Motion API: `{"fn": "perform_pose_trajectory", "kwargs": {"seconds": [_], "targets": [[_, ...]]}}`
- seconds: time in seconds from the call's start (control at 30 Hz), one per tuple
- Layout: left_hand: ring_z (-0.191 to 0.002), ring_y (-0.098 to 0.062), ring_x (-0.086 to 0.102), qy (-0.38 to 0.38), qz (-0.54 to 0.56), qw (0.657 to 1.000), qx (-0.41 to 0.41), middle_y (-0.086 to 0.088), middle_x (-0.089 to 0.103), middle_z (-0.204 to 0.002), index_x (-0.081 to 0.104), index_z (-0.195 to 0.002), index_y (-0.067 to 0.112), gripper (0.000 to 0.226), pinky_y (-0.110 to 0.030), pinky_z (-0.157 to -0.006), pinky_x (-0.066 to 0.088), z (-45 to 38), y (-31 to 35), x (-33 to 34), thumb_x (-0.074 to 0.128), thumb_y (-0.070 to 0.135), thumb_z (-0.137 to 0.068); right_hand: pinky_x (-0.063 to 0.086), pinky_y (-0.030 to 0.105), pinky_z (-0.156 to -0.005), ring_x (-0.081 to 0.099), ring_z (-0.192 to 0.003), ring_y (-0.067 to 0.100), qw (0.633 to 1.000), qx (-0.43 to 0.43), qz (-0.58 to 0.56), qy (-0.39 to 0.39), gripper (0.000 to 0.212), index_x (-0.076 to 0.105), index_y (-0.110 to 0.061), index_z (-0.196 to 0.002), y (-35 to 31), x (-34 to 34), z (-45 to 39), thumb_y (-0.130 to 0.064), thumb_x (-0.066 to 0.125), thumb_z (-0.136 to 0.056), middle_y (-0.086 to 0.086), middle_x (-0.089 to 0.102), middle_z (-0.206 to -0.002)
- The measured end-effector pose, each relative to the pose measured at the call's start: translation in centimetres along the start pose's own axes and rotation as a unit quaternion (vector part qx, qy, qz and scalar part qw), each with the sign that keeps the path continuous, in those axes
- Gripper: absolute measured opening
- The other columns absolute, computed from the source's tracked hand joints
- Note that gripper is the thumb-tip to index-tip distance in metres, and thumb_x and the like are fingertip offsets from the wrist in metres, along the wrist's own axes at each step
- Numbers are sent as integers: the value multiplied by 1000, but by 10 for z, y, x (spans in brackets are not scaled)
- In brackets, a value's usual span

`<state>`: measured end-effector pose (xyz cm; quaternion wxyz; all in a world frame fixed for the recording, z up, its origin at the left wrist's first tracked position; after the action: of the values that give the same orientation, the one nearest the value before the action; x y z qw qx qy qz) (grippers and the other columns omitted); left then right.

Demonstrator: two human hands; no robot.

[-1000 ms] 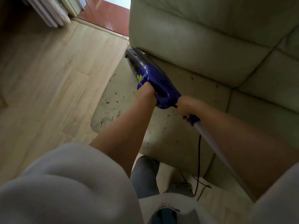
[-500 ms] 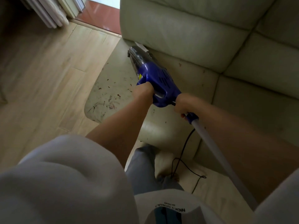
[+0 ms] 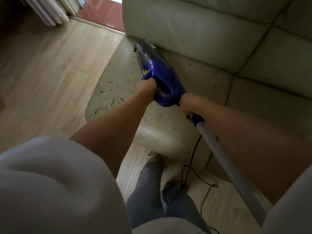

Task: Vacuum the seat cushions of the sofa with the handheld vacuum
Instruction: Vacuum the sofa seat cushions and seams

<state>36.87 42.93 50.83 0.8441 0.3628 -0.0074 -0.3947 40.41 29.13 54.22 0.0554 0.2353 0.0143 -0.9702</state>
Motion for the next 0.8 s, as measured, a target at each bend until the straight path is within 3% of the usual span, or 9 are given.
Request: {"fn": "perform_pose_trajectory", "kwargs": {"seconds": [0.13, 0.33, 0.5, 0.6, 0.8], "targets": [[-59, -17, 54, 7, -2, 1000, 15, -7, 59, -85, 59, -122, 9, 38, -17, -36, 42, -24, 29, 2, 44, 3, -88, 41, 31, -45, 48, -53, 20, 1000, 7, -1, 4, 23, 49, -2, -80, -23, -23, -20, -14, 46, -99, 13, 50, -67], [-63, -20, 59, -8, -71, 997, 8, -10, 60, -84, 56, -119, 2, 36, -24, -41, 47, -36, 21, -18, 45, 4, -85, 42, 29, -43, 51, -54, 19, 999, -19, -18, -33, 13, 49, -1, -104, -37, -5, -28, -11, 43, -98, 11, 54, -74], [-76, -23, 68, -30, -147, 986, 70, -11, 65, -91, 58, -106, 6, 27, -31, -65, 60, -29, 33, -28, 58, 6, -79, 46, 29, -49, 52, -55, 19, 994, -77, -71, -33, 14, 44, -4, -111, -38, 1, -19, -9, 41, -98, 10, 55, -73], [-78, -24, 68, -43, -155, 984, 74, -9, 64, -84, 54, -91, 10, 12, -32, -71, 60, -16, 27, -29, 56, 3, -81, 48, 31, -55, 53, -57, 19, 994, -81, -67, -38, 19, 45, -3, -115, -27, 9, -10, -10, 40, -98, 10, 56, -74], [-69, -19, 65, -72, -170, 980, 70, -8, 63, -81, 54, -109, 6, 23, -24, -54, 55, 20, -1, -13, 54, 3, -86, 47, 29, -53, 52, -57, 19, 991, -83, -94, -37, 17, 44, -4, -114, 18, 32, 8, -9, 41, -98, 9, 55, -73]]}}
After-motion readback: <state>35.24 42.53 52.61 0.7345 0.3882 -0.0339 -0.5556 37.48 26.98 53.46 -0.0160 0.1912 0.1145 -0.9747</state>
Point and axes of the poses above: each hand's wrist, its own z-axis away from the middle knuckle, its own x-axis out of the palm, y = z × x, the point moved 2 cm from there along -z, towards the middle knuckle
